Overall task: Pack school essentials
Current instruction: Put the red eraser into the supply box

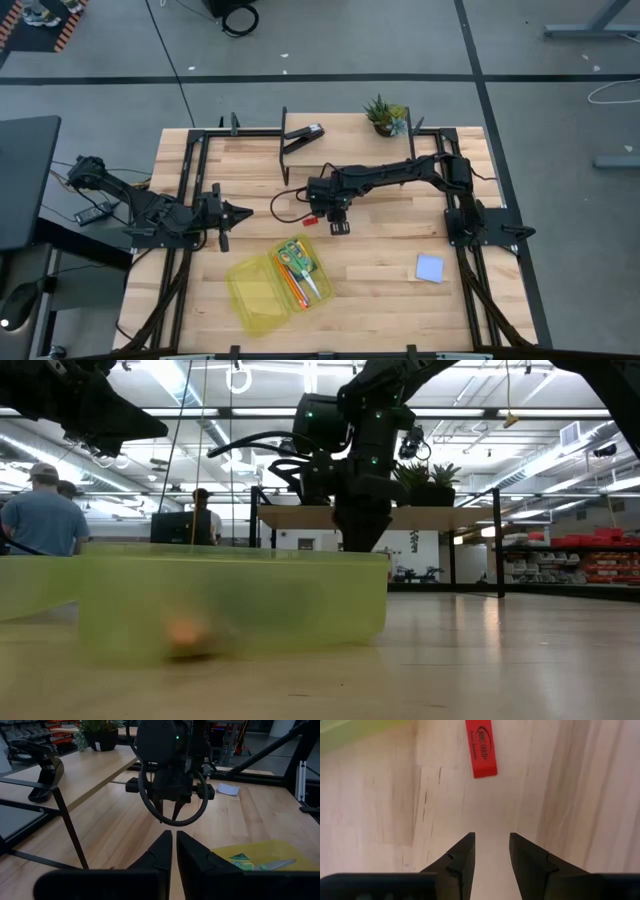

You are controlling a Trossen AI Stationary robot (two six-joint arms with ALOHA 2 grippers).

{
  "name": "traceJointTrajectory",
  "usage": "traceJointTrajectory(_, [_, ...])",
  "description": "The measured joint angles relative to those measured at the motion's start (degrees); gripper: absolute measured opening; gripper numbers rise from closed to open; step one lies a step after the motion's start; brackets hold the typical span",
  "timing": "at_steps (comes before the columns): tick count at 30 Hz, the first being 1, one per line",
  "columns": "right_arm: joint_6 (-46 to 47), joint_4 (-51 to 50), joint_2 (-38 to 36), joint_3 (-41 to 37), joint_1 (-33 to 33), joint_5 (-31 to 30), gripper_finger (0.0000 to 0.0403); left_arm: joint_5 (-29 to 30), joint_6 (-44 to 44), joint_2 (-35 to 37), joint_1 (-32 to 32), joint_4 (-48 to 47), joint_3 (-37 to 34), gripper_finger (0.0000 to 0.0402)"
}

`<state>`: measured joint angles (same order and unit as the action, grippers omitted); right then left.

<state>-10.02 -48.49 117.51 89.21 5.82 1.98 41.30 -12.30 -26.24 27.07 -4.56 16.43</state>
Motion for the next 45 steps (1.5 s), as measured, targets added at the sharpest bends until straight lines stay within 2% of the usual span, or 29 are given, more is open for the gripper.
traceJointTrajectory(7, [-2.65,6.91,0.0,-1.45,1.47,3.18,0.0127,0.0,-0.04,0.0,0.02,0.0,0.01,0.0023])
traceJointTrajectory(14, [-3.71,9.49,-0.04,-3.09,3.03,3.62,0.0127,0.0,-0.05,0.0,0.01,0.0,0.02,0.0033])
traceJointTrajectory(24, [-7.57,12.19,-0.04,-3.19,2.15,6.22,0.0127,-0.02,-0.04,0.02,0.02,0.02,0.02,0.0027])
traceJointTrajectory(27, [-7.8,15.94,-0.04,-3.9,1.92,7.13,0.0129,0.0,-0.04,0.0,0.01,0.02,0.02,0.0024])
traceJointTrajectory(33, [-6.94,25.59,-0.04,-8.34,0.99,7.1,0.0164,0.0,-0.04,0.0,0.02,0.0,0.02,0.0028])
traceJointTrajectory(39, [-4.4,29.52,0.0,-9.16,0.82,7.98,0.0199,-0.02,-0.04,0.0,0.02,0.02,0.02,0.0036])
traceJointTrajectory(45, [-3.5,36.99,0.0,-13.22,0.42,8.43,0.0219,-0.02,-0.04,0.02,0.02,0.02,0.02,0.003])
